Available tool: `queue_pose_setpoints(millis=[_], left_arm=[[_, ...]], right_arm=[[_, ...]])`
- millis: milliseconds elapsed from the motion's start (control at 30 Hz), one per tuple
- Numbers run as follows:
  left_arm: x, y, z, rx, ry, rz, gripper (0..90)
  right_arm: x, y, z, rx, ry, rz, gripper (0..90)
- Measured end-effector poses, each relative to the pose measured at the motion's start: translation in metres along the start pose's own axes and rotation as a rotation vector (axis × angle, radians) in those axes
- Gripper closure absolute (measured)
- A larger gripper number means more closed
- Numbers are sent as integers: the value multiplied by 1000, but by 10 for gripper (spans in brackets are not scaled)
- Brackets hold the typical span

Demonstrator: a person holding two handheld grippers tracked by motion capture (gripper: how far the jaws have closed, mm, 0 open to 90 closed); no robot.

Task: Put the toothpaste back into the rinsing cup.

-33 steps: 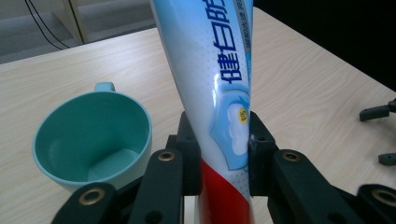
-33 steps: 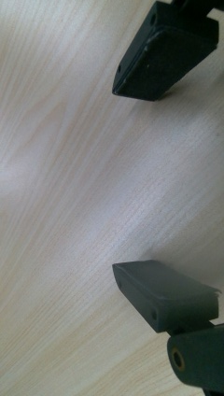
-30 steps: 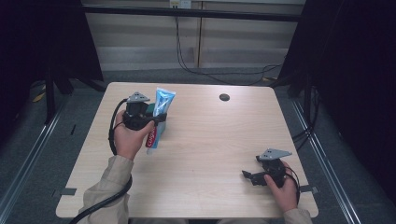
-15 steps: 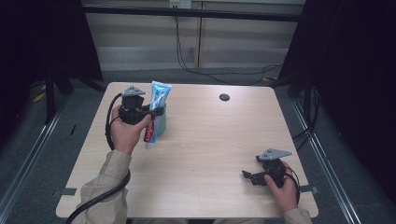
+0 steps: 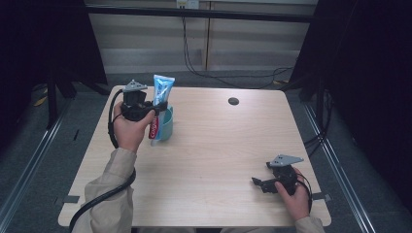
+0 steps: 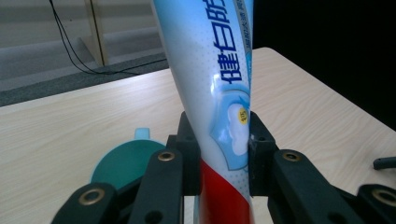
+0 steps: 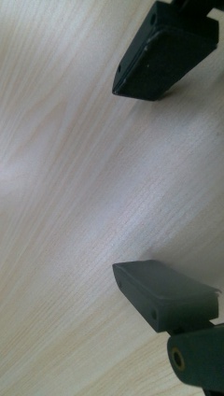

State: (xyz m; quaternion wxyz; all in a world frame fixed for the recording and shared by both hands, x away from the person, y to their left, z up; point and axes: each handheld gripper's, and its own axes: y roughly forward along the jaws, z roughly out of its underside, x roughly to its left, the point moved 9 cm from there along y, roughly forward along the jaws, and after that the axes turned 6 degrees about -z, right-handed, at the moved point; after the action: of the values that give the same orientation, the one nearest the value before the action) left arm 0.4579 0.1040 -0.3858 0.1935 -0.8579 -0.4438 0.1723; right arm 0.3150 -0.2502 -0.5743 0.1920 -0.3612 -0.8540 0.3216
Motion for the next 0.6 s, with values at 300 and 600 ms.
queue_pose_setpoints(millis=[300, 600], left_arm=[[8, 4, -4, -10, -12, -7, 730], [13, 9, -11, -35, -32, -12, 729]], right_arm=[[0, 0, 0, 0, 0, 0, 121], [0, 0, 0, 0, 0, 0, 121]])
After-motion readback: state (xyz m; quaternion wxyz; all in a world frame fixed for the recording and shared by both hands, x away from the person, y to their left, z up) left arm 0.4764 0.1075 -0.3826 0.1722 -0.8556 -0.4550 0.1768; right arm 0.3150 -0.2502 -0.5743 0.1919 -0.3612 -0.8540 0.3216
